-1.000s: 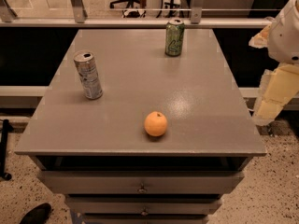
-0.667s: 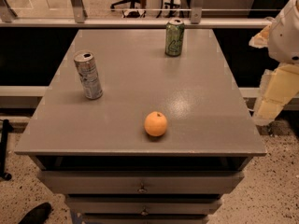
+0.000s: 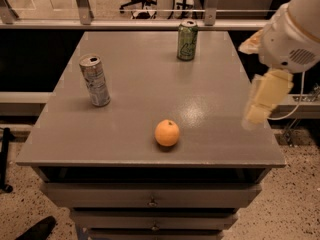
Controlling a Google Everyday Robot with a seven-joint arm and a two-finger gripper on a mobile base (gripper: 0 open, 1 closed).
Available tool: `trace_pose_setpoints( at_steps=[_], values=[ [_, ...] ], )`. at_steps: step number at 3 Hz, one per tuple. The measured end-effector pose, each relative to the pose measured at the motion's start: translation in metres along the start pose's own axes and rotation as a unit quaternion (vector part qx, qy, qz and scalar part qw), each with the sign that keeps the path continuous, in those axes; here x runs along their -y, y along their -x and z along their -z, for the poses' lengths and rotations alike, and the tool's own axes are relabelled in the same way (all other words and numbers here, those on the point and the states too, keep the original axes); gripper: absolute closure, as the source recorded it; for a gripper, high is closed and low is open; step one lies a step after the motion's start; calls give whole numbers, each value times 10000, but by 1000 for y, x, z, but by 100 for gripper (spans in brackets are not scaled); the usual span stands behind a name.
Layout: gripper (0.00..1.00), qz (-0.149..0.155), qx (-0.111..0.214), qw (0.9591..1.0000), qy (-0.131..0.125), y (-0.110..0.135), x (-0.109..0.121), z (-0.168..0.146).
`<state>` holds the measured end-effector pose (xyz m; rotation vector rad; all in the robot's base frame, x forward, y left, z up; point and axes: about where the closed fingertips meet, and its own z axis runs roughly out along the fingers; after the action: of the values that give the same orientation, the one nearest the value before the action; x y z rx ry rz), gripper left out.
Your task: Pick redbull can
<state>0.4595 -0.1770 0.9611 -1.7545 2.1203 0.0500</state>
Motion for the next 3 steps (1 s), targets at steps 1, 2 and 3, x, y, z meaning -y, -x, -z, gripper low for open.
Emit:
trace_pose_setpoints(
  at_steps=[1,2,3],
  values=[
    [0,303,853,9951,409,59,-1,-39],
    [0,573,1643,9825,670,122,-5,-62],
    [0,577,1650,9823,678,123,-5,-63]
  ],
)
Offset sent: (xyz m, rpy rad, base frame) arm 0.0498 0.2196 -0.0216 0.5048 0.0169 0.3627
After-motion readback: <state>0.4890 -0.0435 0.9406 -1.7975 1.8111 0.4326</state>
